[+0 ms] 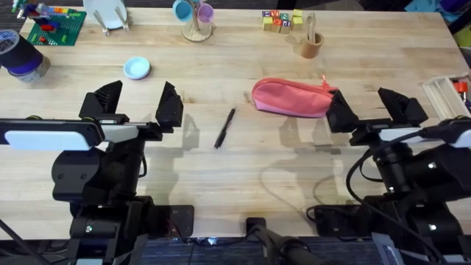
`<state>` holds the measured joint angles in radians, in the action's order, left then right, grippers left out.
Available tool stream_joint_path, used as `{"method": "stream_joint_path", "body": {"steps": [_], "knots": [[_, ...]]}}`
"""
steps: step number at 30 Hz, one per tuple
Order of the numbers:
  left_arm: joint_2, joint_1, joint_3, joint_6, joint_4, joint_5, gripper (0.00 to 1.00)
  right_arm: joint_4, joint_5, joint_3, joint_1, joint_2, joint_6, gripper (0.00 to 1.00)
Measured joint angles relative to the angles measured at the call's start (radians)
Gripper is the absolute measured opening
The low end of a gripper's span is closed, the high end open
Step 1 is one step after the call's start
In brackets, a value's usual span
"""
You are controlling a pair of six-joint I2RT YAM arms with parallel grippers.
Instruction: Unzip the bag, pick up the pens from the table one at a time and place them inside, then zip the bag closed.
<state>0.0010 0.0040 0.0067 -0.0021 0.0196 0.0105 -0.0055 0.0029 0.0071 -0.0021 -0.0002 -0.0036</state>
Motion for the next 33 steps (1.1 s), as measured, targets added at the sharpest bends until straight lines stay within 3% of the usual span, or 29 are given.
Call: {"method": "stream_joint_path", "body": {"steps": [15,21,27,33], "knots": [[0.000,0.000,0.000,0.001,-0.027,-0.004,0.995,-0.010,0.000,0.002,0.000,0.000,-0.004,0.996],[0.000,0.000,0.022,-0.073,0.015,-0.005,0.993,-0.032,0.000,0.017,0.000,0.000,-0.005,0.996],[0.042,0.000,0.194,-0.116,0.176,-0.007,0.993,-0.213,0.001,0.170,0.000,0.046,-0.007,0.996],[0.223,0.000,0.430,-0.129,0.275,0.005,0.993,-0.449,0.000,0.429,0.000,0.193,-0.008,0.996]]}}
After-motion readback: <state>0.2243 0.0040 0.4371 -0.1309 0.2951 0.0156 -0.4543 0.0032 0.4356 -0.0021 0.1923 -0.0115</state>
